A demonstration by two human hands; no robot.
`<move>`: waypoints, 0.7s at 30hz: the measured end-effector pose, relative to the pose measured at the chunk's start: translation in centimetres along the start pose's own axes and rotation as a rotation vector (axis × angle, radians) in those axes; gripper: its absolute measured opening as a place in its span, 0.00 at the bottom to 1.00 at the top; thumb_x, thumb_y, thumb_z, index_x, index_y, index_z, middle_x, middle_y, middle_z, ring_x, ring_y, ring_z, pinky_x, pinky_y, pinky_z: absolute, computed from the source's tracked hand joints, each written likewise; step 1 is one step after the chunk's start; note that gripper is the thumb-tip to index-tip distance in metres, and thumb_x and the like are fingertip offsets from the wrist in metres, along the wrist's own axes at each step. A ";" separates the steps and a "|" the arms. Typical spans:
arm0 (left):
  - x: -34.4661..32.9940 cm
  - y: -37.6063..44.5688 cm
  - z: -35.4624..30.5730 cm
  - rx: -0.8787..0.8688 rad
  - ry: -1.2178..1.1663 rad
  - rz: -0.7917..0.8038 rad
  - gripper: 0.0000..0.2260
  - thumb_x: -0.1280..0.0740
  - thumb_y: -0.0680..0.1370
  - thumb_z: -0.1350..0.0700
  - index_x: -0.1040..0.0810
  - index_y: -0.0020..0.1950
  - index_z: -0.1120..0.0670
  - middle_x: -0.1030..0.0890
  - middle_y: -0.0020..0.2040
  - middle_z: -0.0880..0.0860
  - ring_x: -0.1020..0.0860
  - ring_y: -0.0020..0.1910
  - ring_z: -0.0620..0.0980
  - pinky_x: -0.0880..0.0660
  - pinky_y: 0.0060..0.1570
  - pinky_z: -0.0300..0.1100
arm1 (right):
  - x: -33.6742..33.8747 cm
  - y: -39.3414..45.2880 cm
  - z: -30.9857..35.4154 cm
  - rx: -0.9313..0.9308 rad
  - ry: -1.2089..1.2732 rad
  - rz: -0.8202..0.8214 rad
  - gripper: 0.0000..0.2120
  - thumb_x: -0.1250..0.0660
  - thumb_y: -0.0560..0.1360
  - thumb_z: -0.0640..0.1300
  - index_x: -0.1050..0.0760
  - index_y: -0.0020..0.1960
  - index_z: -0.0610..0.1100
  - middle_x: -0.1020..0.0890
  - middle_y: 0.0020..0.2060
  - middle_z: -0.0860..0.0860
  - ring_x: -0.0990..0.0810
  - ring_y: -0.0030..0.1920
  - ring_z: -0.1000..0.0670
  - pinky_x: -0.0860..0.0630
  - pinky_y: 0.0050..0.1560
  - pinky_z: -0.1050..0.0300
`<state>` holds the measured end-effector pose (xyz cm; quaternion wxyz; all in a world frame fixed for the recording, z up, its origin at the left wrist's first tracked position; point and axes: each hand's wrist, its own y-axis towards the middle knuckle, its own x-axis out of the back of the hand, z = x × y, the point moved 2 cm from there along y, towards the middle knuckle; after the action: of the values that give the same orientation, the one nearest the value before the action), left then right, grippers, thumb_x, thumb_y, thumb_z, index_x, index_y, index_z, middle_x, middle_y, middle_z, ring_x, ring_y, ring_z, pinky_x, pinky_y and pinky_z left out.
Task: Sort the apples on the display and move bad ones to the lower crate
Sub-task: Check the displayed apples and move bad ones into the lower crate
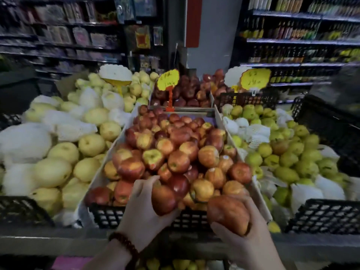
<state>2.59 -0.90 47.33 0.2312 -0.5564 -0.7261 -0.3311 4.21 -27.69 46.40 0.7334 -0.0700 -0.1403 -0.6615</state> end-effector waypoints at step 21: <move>-5.0 4.5 -1.7 -0.132 0.242 0.521 0.39 0.34 0.73 0.39 0.54 0.77 0.42 0.49 0.76 0.42 0.49 0.75 0.44 0.42 0.74 0.47 | -2.6 4.8 -1.5 0.049 -0.834 -0.001 0.34 0.38 0.65 0.69 0.26 0.62 0.48 0.26 0.64 0.49 0.28 0.63 0.43 0.28 0.61 0.47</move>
<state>8.24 -4.71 45.95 0.3566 -0.6943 -0.5030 -0.3712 8.92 -25.14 44.58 0.6149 -0.3142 -0.4409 -0.5734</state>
